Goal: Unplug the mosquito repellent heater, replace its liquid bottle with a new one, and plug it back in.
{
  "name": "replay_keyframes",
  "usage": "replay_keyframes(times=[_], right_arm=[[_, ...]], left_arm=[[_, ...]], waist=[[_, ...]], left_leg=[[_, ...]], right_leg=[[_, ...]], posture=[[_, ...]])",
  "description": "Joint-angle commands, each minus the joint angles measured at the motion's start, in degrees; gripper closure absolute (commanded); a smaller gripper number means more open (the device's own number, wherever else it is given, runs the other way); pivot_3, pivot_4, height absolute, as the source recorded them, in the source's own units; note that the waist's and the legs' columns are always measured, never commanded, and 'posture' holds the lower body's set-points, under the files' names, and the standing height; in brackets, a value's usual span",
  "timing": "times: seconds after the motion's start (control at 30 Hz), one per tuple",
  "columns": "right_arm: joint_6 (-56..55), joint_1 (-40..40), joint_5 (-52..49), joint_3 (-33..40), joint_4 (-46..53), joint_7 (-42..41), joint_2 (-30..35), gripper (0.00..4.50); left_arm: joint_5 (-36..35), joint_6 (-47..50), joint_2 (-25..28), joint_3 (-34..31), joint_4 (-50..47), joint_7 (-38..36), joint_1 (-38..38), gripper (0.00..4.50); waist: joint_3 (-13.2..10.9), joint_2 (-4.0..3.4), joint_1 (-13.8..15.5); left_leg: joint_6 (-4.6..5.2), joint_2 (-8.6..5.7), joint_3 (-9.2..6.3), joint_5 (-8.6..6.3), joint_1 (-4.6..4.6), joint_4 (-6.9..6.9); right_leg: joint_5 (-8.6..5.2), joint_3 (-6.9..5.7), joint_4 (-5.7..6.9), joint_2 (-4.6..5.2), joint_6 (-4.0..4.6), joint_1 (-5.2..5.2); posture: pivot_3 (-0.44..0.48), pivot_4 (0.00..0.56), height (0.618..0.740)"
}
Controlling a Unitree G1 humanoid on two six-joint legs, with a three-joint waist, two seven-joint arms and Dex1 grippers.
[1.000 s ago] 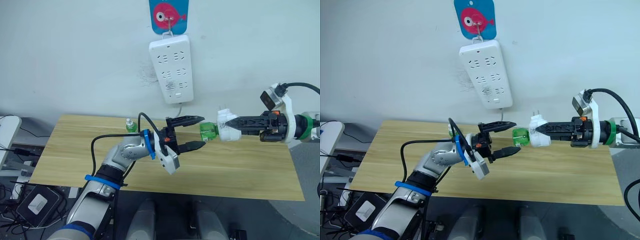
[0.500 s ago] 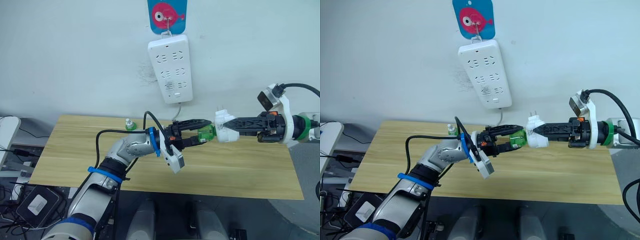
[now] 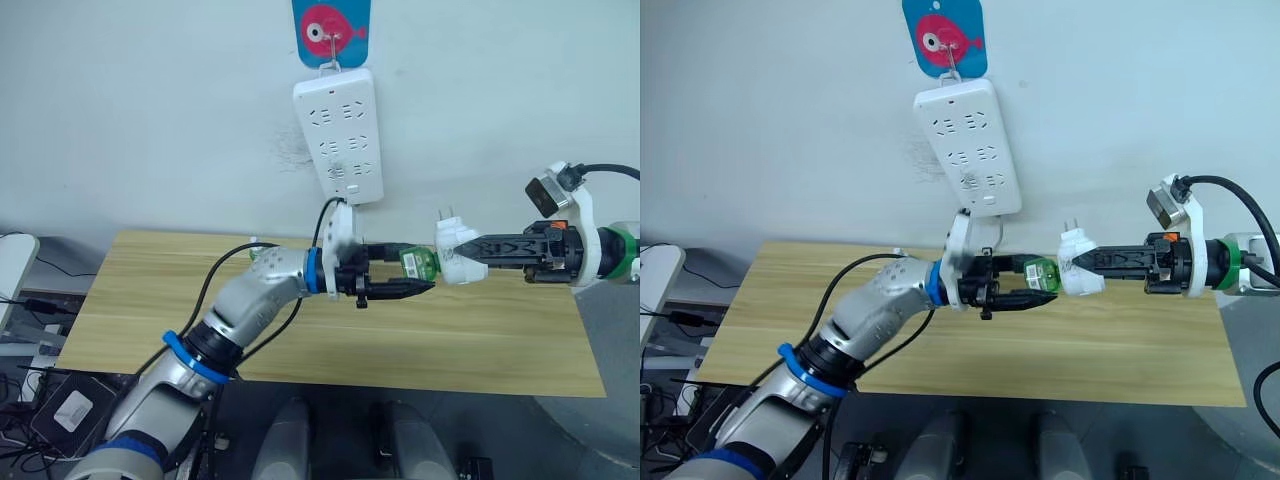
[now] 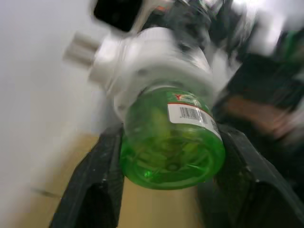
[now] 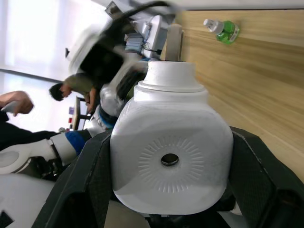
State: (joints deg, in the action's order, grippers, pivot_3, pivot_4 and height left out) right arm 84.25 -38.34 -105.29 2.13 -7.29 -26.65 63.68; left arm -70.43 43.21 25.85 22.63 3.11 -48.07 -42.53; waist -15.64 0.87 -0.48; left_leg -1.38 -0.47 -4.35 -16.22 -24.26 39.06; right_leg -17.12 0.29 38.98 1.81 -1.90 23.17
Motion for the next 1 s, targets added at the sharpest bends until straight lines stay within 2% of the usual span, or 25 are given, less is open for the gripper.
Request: replay_keyframes(times=[0.03,0.17,0.23,0.27,0.4,0.43,0.5,0.57,0.63,0.67,0.77,0.8,0.87,0.9,0.93,1.0], right_arm=[[2.03,0.64,1.04,-0.24,3.19,-0.86,0.33,1.54],[0.94,1.37,-0.79,-0.14,2.85,0.41,0.70,1.54],[0.28,1.96,-0.76,0.11,2.98,1.20,0.85,1.54],[0.04,2.23,-0.63,0.22,3.08,1.55,0.87,1.54],[-1.23,2.49,-2.85,0.29,0.91,3.88,0.81,1.54],[-1.41,2.37,-3.43,0.35,0.11,4.40,0.83,1.54],[-1.74,2.14,-4.10,0.47,-1.28,5.50,0.83,1.54],[-2.08,1.92,-3.91,0.95,-3.52,6.53,0.84,1.54],[-2.12,1.69,-3.81,1.37,-5.24,7.18,0.82,1.54],[-2.02,1.54,-3.77,1.55,-5.97,7.40,0.79,1.54],[-1.64,1.36,-3.57,1.90,-6.70,7.68,0.58,1.54],[-1.95,1.20,-3.69,1.89,-6.95,8.17,0.18,1.54],[-2.42,0.75,-3.89,1.73,-7.42,8.98,-0.70,1.54],[-2.46,0.59,-3.85,1.70,-7.53,9.19,-1.00,1.54],[-2.35,0.47,-3.82,1.69,-7.58,9.33,-1.20,1.54],[-1.93,0.36,-3.66,1.78,-7.56,9.30,-1.39,1.54]], left_arm=[[-13.29,17.09,-1.44,-9.10,8.98,6.96,-2.00,2.23],[-12.86,23.42,-2.82,-12.41,9.44,7.51,-1.39,2.23],[-12.47,24.11,-4.10,-14.01,8.31,8.25,-0.58,1.53],[-11.85,24.36,-4.69,-14.63,7.99,8.65,-0.21,1.37],[-10.21,26.80,-5.33,-17.12,6.55,8.45,3.00,0.17],[-9.93,27.27,-5.27,-17.91,6.17,8.67,3.82,0.03],[-9.69,28.42,-4.66,-19.36,5.14,8.58,5.23,0.03],[-8.67,29.51,-1.55,-20.62,1.77,6.96,8.40,0.03],[-5.91,28.77,1.88,-20.85,-2.63,4.50,11.68,0.03],[-2.32,25.97,3.89,-19.85,-5.95,2.61,13.47,0.03],[14.06,9.53,7.16,-14.38,-14.57,-2.79,18.43,0.03],[25.06,-4.44,7.11,-11.12,-15.43,-3.80,20.57,0.03],[48.73,-40.30,5.77,-6.15,-12.13,-3.44,23.23,0.03],[57.42,-54.40,5.09,-4.89,-9.30,-2.18,23.32,0.03],[63.11,-65.49,4.11,-4.94,-6.02,-0.30,22.41,0.03],[70.54,-79.83,1.94,-6.20,0.00,4.64,19.60,0.03]], waist=[[0.00,0.00,-0.32],[-0.01,0.02,-1.05],[-0.01,0.02,-1.21],[-0.01,0.03,-1.21],[-0.02,0.03,-1.23],[-0.02,0.03,-1.24],[-0.02,0.03,-1.27],[-0.02,0.04,-1.31],[-0.02,0.04,-1.41],[-0.02,0.04,-1.44],[-0.01,0.02,-1.27],[-0.01,0.01,-1.17],[-0.01,0.01,-0.73],[-0.01,0.02,-0.55],[-0.01,0.02,-0.15],[-0.01,0.01,0.62]], left_leg=[[0.00,0.00,-0.01,0.00,0.00,0.00],[-0.05,-0.03,0.06,0.03,0.00,-0.01],[-0.17,-0.03,0.13,0.10,0.00,-0.02],[-0.21,-0.02,0.15,0.13,0.00,-0.02],[-0.25,0.00,0.22,0.15,0.05,-0.01],[-0.25,0.00,0.27,0.15,0.08,-0.01],[-0.25,0.00,0.34,0.15,0.10,0.00],[-0.25,0.00,0.34,0.15,0.10,0.01],[-0.24,0.01,0.36,0.15,0.12,-0.01],[-0.24,0.01,0.41,0.15,0.18,-0.06],[-0.25,0.03,0.43,0.15,0.21,-0.10],[-0.25,0.03,0.46,0.16,0.22,-0.12],[-0.26,0.01,0.58,0.16,0.23,-0.12],[-0.27,0.01,0.66,0.17,0.24,-0.11],[-0.27,0.02,0.68,0.17,0.24,-0.10],[-0.26,0.05,0.77,0.16,0.25,-0.09]], right_leg=[[0.00,-0.02,0.00,-0.03,0.00,0.00],[0.00,0.05,0.03,-0.13,0.00,0.01],[0.00,0.13,0.05,-0.14,0.00,0.04],[0.00,0.15,0.04,-0.14,0.00,0.04],[0.00,0.24,0.08,-0.14,0.00,0.03],[0.00,0.31,0.09,-0.14,0.00,0.03],[0.00,0.40,0.08,-0.14,0.00,0.03],[0.00,0.41,0.08,-0.14,0.00,0.03],[0.00,0.44,0.09,-0.15,0.00,0.04],[0.00,0.51,0.11,-0.15,0.00,0.04],[0.00,0.53,0.08,-0.16,0.00,0.05],[0.00,0.56,0.07,-0.16,0.00,0.04],[0.00,0.63,-0.01,-0.13,0.00,0.00],[0.01,0.67,-0.04,-0.11,0.01,0.00],[0.01,0.68,-0.06,-0.10,0.02,0.00],[0.08,0.70,-0.06,-0.09,0.12,0.02]], posture=[[0.011,0.270,0.740],[-0.005,0.272,0.740],[-0.005,0.272,0.740],[-0.005,0.272,0.740],[-0.016,0.275,0.740],[-0.016,0.275,0.740],[-0.020,0.275,0.740],[-0.020,0.273,0.740],[-0.020,0.273,0.740],[-0.020,0.273,0.740],[-0.009,0.271,0.740],[0.007,0.268,0.740],[0.007,0.268,0.740],[0.007,0.268,0.740],[0.007,0.268,0.740],[0.022,0.266,0.740]])
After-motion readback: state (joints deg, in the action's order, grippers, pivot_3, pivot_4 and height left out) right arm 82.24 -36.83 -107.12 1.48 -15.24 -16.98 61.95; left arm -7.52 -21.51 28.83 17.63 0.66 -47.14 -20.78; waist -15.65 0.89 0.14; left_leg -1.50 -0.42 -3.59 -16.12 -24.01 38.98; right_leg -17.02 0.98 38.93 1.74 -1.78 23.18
